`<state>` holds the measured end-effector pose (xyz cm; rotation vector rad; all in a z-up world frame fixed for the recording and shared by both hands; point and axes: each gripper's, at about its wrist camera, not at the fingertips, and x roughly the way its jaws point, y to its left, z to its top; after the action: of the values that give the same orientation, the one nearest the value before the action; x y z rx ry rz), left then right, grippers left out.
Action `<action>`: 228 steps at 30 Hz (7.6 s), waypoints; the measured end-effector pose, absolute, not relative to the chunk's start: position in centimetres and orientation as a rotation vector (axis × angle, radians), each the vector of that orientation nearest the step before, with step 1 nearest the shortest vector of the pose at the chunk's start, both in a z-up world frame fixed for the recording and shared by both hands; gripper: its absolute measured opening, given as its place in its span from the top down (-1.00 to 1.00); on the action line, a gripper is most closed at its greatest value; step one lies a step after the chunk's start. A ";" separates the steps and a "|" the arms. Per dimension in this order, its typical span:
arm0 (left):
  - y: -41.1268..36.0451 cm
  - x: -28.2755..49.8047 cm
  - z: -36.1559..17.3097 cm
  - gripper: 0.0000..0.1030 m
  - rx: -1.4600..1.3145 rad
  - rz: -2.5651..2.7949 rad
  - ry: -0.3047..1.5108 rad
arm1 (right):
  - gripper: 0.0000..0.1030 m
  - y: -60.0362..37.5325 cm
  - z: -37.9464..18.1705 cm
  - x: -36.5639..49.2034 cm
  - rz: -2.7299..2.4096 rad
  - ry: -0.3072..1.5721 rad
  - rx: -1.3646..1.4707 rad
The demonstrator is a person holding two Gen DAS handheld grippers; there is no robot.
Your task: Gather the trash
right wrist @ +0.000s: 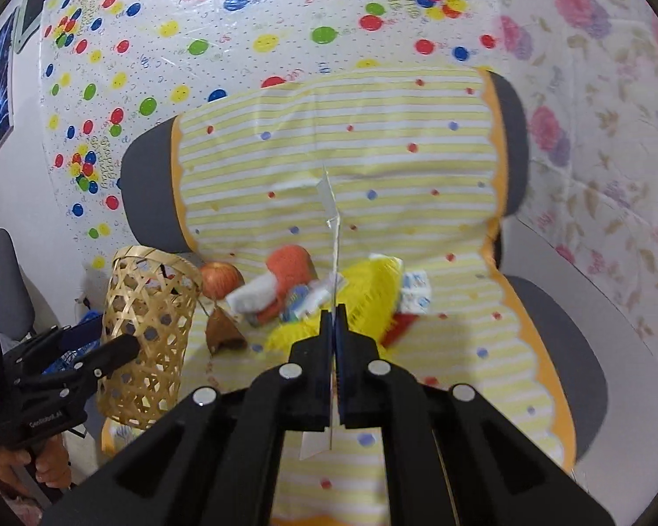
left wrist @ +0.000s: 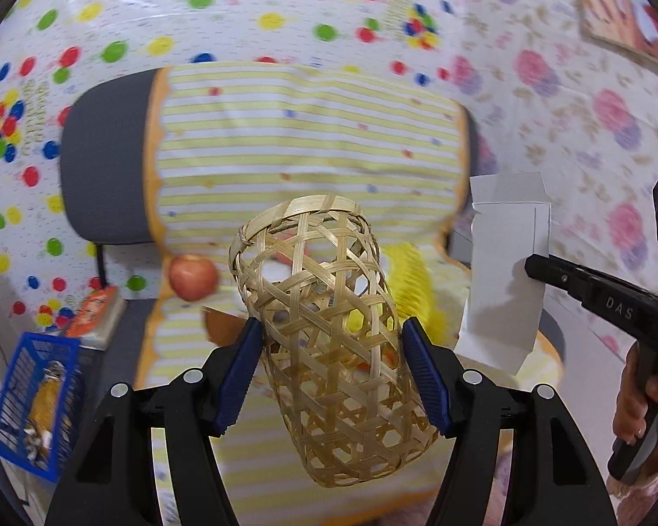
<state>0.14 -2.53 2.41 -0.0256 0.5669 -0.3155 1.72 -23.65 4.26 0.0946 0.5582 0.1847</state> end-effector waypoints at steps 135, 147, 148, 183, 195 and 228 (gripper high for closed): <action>-10.1 13.0 -3.4 -0.54 0.121 -0.259 0.713 | -0.21 -29.5 -2.4 4.8 0.088 0.707 0.162; -12.0 16.9 -5.2 -0.06 0.218 -0.247 0.746 | -0.12 -31.0 -3.2 5.6 0.070 0.717 0.177; -12.0 17.2 -5.2 -0.03 0.220 -0.250 0.745 | -0.12 -31.0 -3.2 5.6 0.068 0.719 0.179; -9.6 13.5 -2.9 0.06 0.124 -0.372 0.691 | -0.13 -26.6 -2.8 5.3 0.110 0.736 0.131; -8.6 17.1 -3.7 0.11 0.081 -0.304 0.727 | -0.13 -29.1 -4.5 5.9 0.083 0.760 0.173; -6.2 5.9 6.1 0.96 0.015 -0.382 0.421 | -0.13 -30.2 -1.1 0.3 -0.028 0.713 0.172</action>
<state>5.92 -6.16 6.15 0.0147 0.4210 -0.3822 0.32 -30.23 -1.09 0.1717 0.7130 -0.0281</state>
